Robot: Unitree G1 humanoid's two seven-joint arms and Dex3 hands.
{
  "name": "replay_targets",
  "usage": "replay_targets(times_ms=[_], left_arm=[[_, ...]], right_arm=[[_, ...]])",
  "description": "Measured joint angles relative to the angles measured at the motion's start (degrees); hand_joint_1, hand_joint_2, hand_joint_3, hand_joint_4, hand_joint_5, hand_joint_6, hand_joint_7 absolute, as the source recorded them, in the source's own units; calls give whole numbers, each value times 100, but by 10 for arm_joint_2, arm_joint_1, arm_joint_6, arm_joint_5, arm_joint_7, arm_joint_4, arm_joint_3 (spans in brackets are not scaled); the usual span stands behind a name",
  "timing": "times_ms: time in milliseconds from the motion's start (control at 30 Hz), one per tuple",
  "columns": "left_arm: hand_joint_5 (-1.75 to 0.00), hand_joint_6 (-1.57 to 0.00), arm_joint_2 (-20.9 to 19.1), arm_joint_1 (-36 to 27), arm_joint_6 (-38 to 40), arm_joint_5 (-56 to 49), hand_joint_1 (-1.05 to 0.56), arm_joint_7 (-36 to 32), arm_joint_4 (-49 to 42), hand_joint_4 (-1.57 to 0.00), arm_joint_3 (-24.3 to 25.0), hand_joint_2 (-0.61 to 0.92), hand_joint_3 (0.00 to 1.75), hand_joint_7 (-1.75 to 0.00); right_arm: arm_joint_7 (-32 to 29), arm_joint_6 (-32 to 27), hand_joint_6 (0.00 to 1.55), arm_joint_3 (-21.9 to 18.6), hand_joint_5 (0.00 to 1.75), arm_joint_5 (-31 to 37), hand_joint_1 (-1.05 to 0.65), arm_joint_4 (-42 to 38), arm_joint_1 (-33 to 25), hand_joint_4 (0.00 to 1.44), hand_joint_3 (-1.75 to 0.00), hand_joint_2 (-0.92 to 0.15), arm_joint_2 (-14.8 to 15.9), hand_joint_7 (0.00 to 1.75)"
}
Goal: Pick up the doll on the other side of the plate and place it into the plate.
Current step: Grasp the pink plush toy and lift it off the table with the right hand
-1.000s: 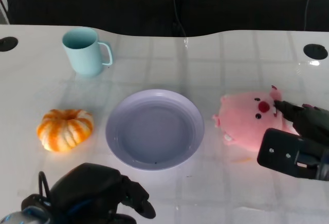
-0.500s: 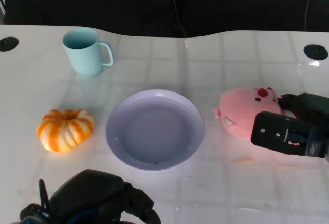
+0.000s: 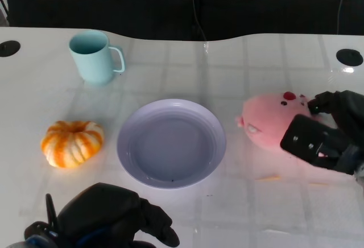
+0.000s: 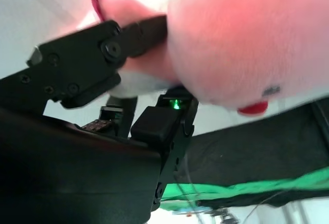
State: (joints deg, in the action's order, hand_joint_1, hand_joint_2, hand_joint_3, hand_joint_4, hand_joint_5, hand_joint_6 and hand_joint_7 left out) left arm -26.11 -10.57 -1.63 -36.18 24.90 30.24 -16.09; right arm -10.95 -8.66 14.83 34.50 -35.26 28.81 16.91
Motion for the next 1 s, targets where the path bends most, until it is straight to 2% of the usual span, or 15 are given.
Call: replay_targets(times_ms=[67, 100, 233, 467, 733, 1000], left_arm=[[-123, -109, 0, 1, -2, 0, -25, 0, -3, -80, 0, 92, 23, -7], [-123, -109, 0, 2, -4, 0, -25, 0, -5, -80, 0, 92, 23, -6], [-124, -109, 0, 3, -10, 1, -24, -2, -13, -79, 0, 92, 23, -6], [-124, -109, 0, 4, -12, 1, -24, -2, -22, -79, 0, 92, 24, -6], [-123, -110, 3, 5, -17, -2, -23, -3, -27, -79, -1, 92, 23, -6], [-122, -110, 11, 6, -21, -4, -24, -11, -36, -78, -7, 92, 23, -6]], right_arm=[[-5, 1, 72, -14, 174, -18, -20, 0, -1, 90, -107, -51, -4, 171], [-6, 4, 72, -23, 174, -27, -20, 2, -2, 91, -110, -51, -5, 173], [-7, 9, 71, -44, 175, -56, -19, 20, -13, 91, -123, -46, -8, 175], [14, 18, 78, -52, 175, -95, -17, 77, -26, 94, -141, -34, -21, 175], [69, 27, 78, -38, 175, -117, -9, 186, -30, 94, -141, -30, -62, 175], [102, 11, 76, -3, 175, -115, -11, 208, -11, 95, -133, -35, -112, 175]])
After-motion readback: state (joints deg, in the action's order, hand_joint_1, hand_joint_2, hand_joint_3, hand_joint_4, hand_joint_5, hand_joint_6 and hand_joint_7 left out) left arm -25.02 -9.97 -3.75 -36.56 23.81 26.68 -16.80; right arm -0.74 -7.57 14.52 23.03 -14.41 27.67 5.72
